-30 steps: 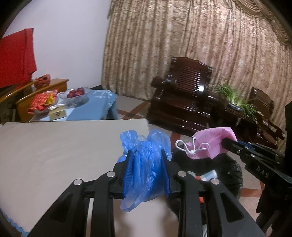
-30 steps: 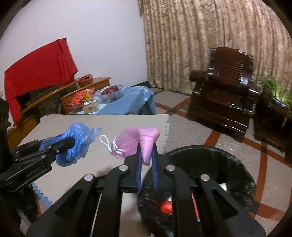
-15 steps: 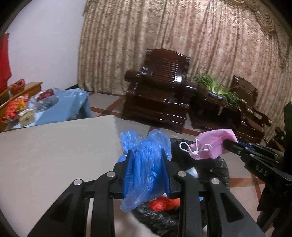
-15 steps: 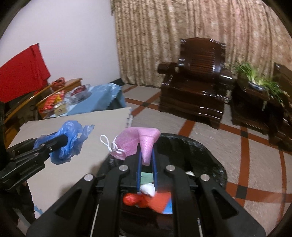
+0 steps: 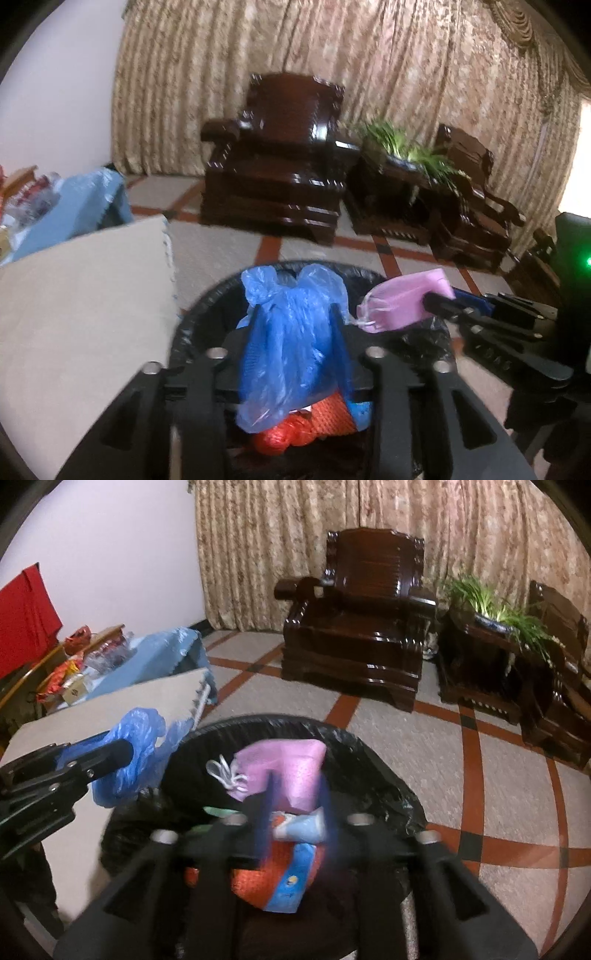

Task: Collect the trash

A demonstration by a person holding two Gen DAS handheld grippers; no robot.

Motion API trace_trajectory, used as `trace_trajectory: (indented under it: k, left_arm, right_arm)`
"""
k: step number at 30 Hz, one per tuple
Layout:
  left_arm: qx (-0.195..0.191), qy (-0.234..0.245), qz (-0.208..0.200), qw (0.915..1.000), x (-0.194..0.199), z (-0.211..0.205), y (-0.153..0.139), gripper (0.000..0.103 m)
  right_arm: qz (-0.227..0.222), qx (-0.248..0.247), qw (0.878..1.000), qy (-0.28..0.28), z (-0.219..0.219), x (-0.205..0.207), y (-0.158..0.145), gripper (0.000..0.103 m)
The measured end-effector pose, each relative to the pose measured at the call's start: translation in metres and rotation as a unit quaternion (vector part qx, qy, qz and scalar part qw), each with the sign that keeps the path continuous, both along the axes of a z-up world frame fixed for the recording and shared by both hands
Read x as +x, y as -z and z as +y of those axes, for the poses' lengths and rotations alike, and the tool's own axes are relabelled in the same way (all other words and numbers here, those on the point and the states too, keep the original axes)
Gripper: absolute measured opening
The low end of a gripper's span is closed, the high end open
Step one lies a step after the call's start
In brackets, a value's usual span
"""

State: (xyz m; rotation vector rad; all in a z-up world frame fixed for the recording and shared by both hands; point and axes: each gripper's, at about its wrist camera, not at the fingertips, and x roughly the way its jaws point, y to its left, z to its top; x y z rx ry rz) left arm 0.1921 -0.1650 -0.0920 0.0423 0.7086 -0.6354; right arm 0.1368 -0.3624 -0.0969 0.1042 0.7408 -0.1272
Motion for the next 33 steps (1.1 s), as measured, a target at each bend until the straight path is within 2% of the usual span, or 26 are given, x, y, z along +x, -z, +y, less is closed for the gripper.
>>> trace_trajectory:
  k: [1,2,3,4,5,9,12,15,19,24,33]
  left_arm:
    - [-0.003,0.002,0.004,1.0,0.002,0.0,0.003,0.061]
    - [-0.004,0.001,0.005,1.0,0.002,0.001,0.005,0.067]
    - [-0.003,0.0,0.005,1.0,0.002,0.003,0.006,0.069]
    - [0.001,-0.003,0.004,1.0,0.002,0.005,0.007,0.07]
    - [0.004,-0.006,0.003,1.0,0.001,0.008,0.007,0.073]
    - [0.016,-0.029,-0.008,0.9994,-0.007,0.027,0.002,0.091]
    - [0.031,-0.047,-0.021,0.9982,-0.02,0.044,-0.005,0.097]
    - [0.047,-0.052,-0.029,0.9971,-0.038,0.058,-0.015,0.097]
    - [0.055,-0.059,-0.041,0.9959,-0.063,0.077,-0.032,0.097]
    - [0.04,-0.073,-0.046,0.9955,-0.088,0.098,-0.052,0.097]
    - [0.025,-0.108,-0.076,0.9909,-0.126,0.126,-0.085,0.097]
  right_arm:
    - [0.003,-0.002,1.0,0.007,-0.003,0.001,0.004,0.058]
    - [0.008,-0.005,1.0,0.014,-0.006,0.001,0.009,0.064]
    - [0.01,-0.003,1.0,0.015,-0.007,0.0,0.012,0.066]
    - [0.011,-0.002,1.0,0.018,-0.009,-0.001,0.013,0.073]
    - [0.009,-0.001,1.0,0.023,-0.01,-0.004,0.014,0.087]
    - [-0.008,0.012,1.0,0.02,-0.014,-0.017,0.009,0.098]
    - [-0.006,0.027,0.999,0.02,-0.011,-0.024,0.003,0.098]
    - [-0.011,0.042,0.999,0.012,0.001,-0.034,-0.01,0.098]
    - [-0.041,0.033,0.999,-0.004,0.023,-0.055,-0.034,0.098]
    - [-0.059,0.047,0.997,-0.021,0.043,-0.074,-0.063,0.098]
    - [-0.074,0.036,0.995,-0.064,0.079,-0.102,-0.104,0.098]
